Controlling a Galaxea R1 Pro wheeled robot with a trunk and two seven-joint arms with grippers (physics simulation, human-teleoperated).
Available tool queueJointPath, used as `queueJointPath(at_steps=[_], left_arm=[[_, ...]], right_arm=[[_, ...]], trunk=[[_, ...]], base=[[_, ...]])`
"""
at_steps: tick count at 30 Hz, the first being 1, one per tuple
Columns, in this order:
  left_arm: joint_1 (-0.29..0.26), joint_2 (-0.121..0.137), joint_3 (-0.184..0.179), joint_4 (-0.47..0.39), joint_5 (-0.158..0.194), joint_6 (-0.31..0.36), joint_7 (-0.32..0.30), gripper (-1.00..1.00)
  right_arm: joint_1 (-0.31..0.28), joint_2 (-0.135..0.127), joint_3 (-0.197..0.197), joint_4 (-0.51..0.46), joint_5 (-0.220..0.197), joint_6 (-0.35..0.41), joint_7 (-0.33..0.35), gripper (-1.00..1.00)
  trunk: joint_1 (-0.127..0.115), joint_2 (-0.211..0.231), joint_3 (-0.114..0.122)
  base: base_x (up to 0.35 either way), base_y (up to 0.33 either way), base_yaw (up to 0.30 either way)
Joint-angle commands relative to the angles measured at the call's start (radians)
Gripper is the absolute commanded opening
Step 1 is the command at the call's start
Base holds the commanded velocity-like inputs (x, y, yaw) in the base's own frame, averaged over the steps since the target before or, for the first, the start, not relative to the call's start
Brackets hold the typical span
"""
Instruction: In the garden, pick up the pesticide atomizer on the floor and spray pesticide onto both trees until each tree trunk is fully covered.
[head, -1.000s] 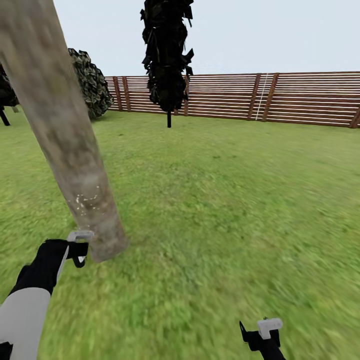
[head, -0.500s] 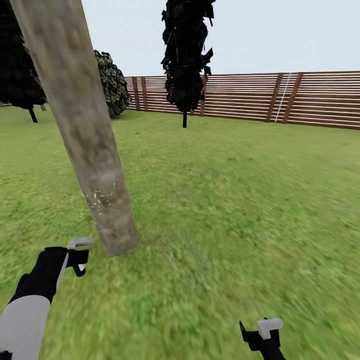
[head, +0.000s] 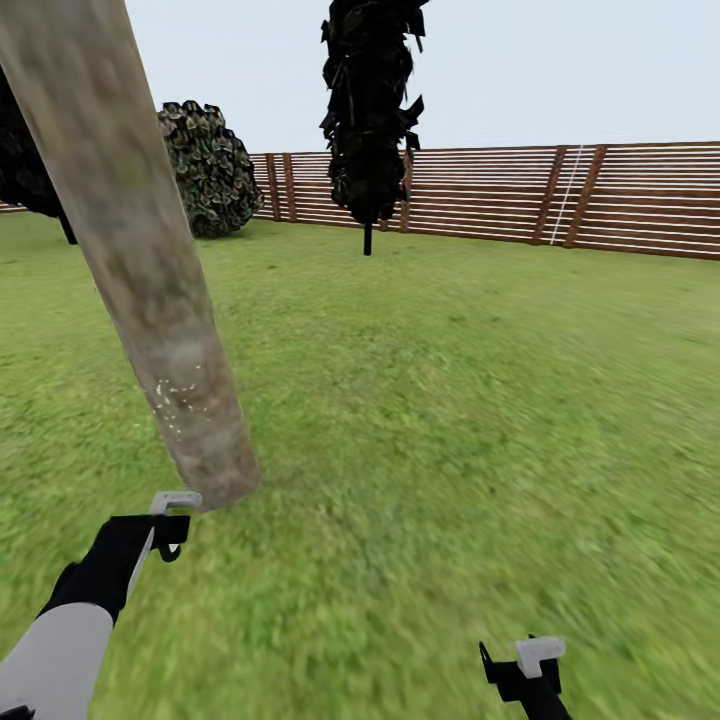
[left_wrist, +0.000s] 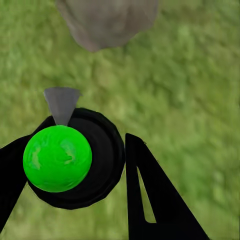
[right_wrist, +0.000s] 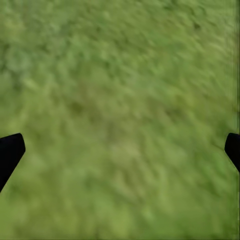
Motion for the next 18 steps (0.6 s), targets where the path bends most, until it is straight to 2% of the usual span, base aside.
queueJointPath(at_steps=[1, 3, 8, 10, 12, 13, 18], left_arm=[[0.001, 0.0, 0.0, 0.039, 0.007, -0.044, 0.045, -1.0], [0.002, -0.002, 0.002, 0.066, 0.009, -0.069, 0.074, -1.0], [0.002, -0.006, 0.005, 0.054, 0.01, -0.076, 0.086, -1.0], [0.002, -0.006, 0.018, 0.053, 0.011, -0.077, 0.087, -1.0], [0.002, -0.007, 0.055, 0.052, 0.011, -0.078, 0.087, -1.0], [0.002, -0.007, 0.062, 0.052, 0.011, -0.078, 0.087, -1.0], [0.004, -0.007, 0.073, 0.053, 0.012, -0.079, 0.12, -1.0]], right_arm=[[0.0, 0.0, 0.0, 0.0, 0.0, 0.0, 0.0, 1.0], [0.0, 0.0, 0.0, -0.001, 0.0, 0.0, 0.0, 1.0], [0.0, 0.001, 0.0, -0.001, 0.0, 0.0, -0.001, 1.0], [0.0, 0.001, 0.0, -0.001, 0.0, 0.0, -0.001, 1.0], [0.0, 0.001, 0.0, -0.001, 0.0, 0.0, -0.001, 1.0], [0.0, 0.001, 0.0, -0.001, 0.0, 0.0, -0.001, 1.0], [0.0, 0.001, 0.0, -0.001, 0.0, 0.0, 0.0, 1.0]], trunk=[[0.0, 0.0, 0.0], [0.0, 0.0, 0.0], [0.0, 0.0, 0.0], [0.0, 0.0, 0.0], [0.0, 0.0, 0.0], [0.0, 0.0, 0.0], [0.0, 0.0, 0.0]], base=[[0.0, -0.278, 0.0], [0.0, -0.278, 0.0], [0.056, -0.271, 0.046], [0.204, -0.207, 0.227], [0.257, -0.174, 0.266], [0.27, -0.164, 0.272], [0.278, -0.158, 0.275]])
